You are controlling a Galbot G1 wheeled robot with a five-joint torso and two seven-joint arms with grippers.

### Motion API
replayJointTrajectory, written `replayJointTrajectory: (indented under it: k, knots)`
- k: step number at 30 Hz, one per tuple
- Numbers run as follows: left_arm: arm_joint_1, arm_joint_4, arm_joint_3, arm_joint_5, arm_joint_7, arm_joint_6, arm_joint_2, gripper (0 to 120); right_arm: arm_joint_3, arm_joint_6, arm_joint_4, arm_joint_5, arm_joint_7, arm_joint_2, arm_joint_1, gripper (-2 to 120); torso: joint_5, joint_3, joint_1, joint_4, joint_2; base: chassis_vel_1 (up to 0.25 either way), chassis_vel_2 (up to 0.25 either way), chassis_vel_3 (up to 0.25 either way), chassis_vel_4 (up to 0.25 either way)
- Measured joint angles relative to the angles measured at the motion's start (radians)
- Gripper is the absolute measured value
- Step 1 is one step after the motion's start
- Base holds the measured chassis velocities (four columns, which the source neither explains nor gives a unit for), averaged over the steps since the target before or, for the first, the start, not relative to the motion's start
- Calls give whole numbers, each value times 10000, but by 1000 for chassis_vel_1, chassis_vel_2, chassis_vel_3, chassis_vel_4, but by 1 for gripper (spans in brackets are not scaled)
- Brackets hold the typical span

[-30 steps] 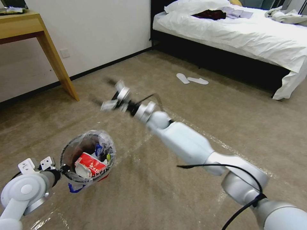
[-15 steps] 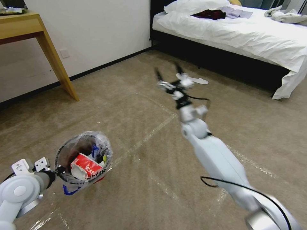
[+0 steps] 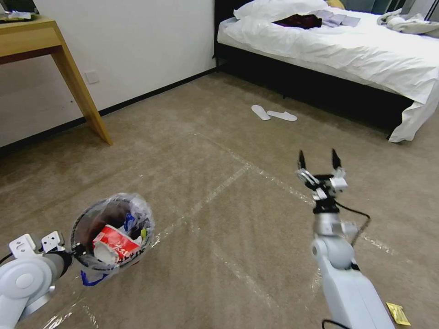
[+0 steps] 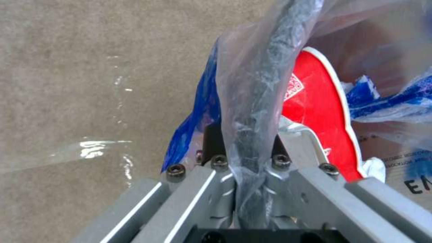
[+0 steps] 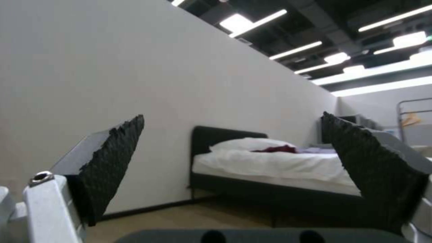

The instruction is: Pick up the trash bin and place the garbage on the floor into it.

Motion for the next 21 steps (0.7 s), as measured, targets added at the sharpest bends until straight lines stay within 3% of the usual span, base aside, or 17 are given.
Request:
replayJointTrajectory:
  k: [11,21]
  knots:
    - [180,-330,-333,394,0,163,-598,1,1138,624,338,-1014,-168,1254,-1266,100,-1,1,2,-3,0,0,0,0,0]
    - [157,-287,-487,388,2,171,-657,1,1231,806,-112,-1079,-685,1785,-1261,100,-1,1,2,-3,1,0,0,0,0]
